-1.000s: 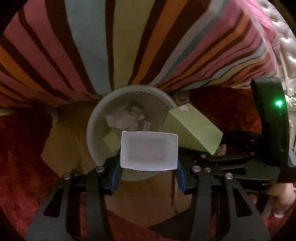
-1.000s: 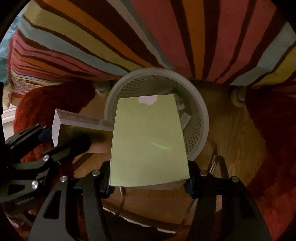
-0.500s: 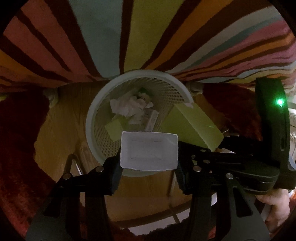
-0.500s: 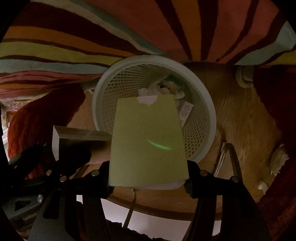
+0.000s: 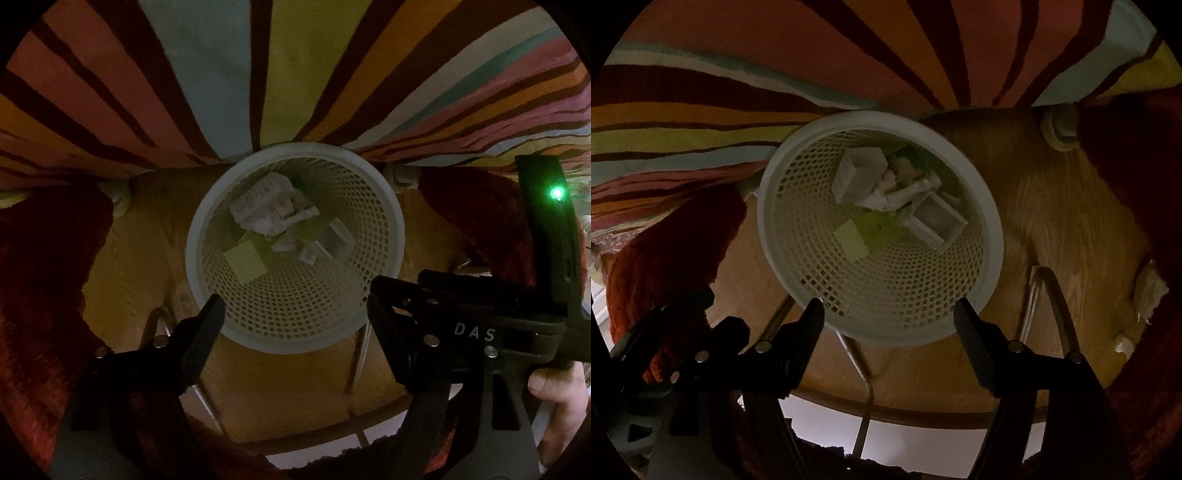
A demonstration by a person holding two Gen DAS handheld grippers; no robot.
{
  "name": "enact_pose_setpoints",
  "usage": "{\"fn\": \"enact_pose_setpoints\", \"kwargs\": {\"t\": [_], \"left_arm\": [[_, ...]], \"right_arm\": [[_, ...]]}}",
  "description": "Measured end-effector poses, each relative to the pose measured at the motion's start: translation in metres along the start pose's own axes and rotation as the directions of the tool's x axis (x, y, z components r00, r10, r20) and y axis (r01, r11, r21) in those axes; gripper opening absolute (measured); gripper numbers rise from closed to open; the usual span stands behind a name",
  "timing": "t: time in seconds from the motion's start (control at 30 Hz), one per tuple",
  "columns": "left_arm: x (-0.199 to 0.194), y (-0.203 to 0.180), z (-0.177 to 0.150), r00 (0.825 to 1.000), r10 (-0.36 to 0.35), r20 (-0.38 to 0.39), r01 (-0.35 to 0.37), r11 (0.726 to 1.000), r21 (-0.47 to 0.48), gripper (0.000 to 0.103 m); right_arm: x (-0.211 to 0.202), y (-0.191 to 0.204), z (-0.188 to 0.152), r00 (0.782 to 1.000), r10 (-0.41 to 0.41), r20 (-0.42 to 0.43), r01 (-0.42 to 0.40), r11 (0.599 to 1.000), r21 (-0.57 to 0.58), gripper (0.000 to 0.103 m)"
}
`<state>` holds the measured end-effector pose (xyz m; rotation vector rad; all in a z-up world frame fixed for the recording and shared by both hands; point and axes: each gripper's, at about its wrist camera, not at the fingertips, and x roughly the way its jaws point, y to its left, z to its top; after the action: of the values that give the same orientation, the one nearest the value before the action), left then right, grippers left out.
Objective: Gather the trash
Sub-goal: 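Open both tools to drop the white box and light green box into the wastebasket, then raise both tools back toward the teal box and tissue pack on the bed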
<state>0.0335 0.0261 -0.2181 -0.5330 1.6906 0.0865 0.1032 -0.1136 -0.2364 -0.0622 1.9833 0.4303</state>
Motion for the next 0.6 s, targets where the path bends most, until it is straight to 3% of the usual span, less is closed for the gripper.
{"fn": "enact_pose_setpoints", "kwargs": {"t": [0.03,0.07,0.33,0.6], "left_arm": [[0.0,0.0,0.001,1.0,0.004,0.004,-0.004,1.0,0.002,0.077],[-0.001,0.0,0.0,1.0,0.016,0.011,-0.016,1.0,0.002,0.078],[-0.015,-0.003,-0.006,0.997,0.017,0.069,-0.019,1.0,0.02,0.078],[-0.033,0.0,-0.014,0.99,0.0,0.139,-0.003,1.0,0.025,0.078]], "right_arm": [[0.0,0.0,0.0,1.0,-0.001,0.003,0.001,1.0,0.003,0.085],[-0.001,-0.001,0.0,1.0,-0.011,0.012,0.01,1.0,0.008,0.09],[-0.013,-0.002,-0.011,0.998,0.022,0.066,-0.022,1.0,0.005,0.09],[-0.047,0.003,-0.025,0.981,0.049,0.19,-0.042,0.998,-0.04,0.09]]}}
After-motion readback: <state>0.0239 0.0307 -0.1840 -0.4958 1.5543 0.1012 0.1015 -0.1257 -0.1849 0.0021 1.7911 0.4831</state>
